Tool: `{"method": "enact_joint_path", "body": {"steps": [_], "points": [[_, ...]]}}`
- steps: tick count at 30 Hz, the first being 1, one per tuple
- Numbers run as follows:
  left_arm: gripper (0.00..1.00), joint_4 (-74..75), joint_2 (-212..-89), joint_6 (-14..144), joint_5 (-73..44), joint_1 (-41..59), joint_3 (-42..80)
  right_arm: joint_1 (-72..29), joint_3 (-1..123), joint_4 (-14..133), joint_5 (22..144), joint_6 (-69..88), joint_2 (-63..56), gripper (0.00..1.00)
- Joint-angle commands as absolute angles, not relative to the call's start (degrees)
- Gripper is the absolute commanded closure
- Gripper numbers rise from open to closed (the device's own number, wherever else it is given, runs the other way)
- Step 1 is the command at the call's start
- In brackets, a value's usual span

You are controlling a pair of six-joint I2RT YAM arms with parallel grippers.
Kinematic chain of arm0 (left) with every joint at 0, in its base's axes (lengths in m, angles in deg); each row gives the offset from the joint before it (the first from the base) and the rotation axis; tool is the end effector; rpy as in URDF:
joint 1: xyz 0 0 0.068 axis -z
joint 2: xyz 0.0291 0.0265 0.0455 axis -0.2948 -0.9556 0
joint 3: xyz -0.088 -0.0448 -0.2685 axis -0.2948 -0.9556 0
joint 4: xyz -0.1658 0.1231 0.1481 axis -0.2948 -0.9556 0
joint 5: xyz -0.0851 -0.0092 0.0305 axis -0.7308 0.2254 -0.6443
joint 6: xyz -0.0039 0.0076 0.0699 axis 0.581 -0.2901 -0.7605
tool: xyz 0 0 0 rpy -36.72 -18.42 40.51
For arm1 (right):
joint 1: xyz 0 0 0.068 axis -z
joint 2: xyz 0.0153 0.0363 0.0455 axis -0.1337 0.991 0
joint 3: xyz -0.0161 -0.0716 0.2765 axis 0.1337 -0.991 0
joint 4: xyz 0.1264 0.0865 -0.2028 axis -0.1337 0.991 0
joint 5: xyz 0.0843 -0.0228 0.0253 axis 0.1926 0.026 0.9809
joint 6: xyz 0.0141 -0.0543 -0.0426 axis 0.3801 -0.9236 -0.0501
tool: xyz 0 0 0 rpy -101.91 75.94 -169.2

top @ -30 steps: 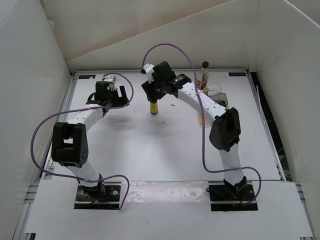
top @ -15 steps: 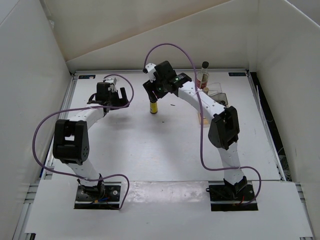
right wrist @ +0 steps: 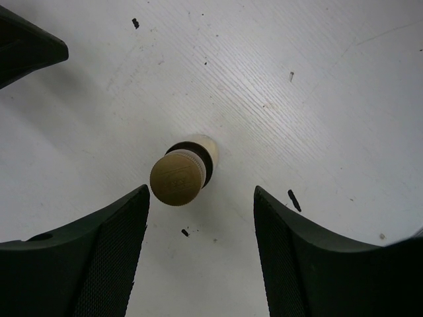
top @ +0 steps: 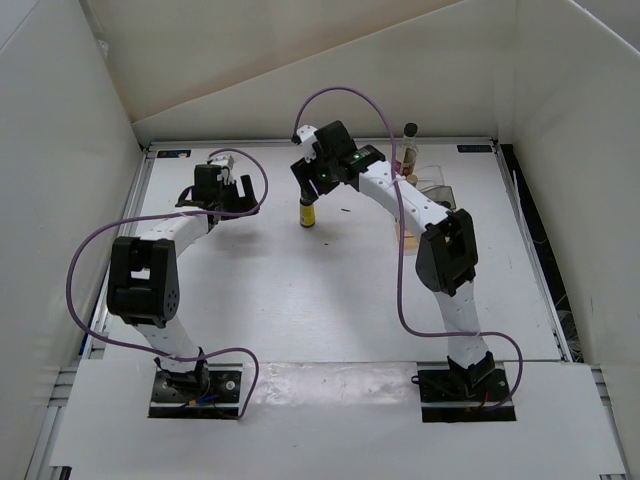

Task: Organize the condiment bottles

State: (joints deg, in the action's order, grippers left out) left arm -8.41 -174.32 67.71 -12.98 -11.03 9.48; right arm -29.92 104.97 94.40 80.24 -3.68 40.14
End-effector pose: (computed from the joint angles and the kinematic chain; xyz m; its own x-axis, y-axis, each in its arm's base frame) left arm 0.3834 -0.0480 0.2060 -0.7063 -0.1658 -0.6882 0.0228 0.9664 -0.2562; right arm 0.4088 0.3215 0.2930 -0.4378 -0.4819 -0.7590 -0.7172 0.6963 -0.0285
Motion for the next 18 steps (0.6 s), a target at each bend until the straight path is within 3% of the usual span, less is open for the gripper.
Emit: {"method": "enact_joint_path", "body": {"steps": [1, 18], "points": [[0.00, -7.8, -174.2, 67.5, -13.7, -11.3, 11.6, -30.2, 107.3, 91.9, 82.2, -3.3, 41.0, 0.33], [0.00, -7.8, -174.6, 67.6, -13.8, -11.9, 11.8, -30.7, 108.3, 90.5, 84.6, -3.3, 42.5, 0.37]]}}
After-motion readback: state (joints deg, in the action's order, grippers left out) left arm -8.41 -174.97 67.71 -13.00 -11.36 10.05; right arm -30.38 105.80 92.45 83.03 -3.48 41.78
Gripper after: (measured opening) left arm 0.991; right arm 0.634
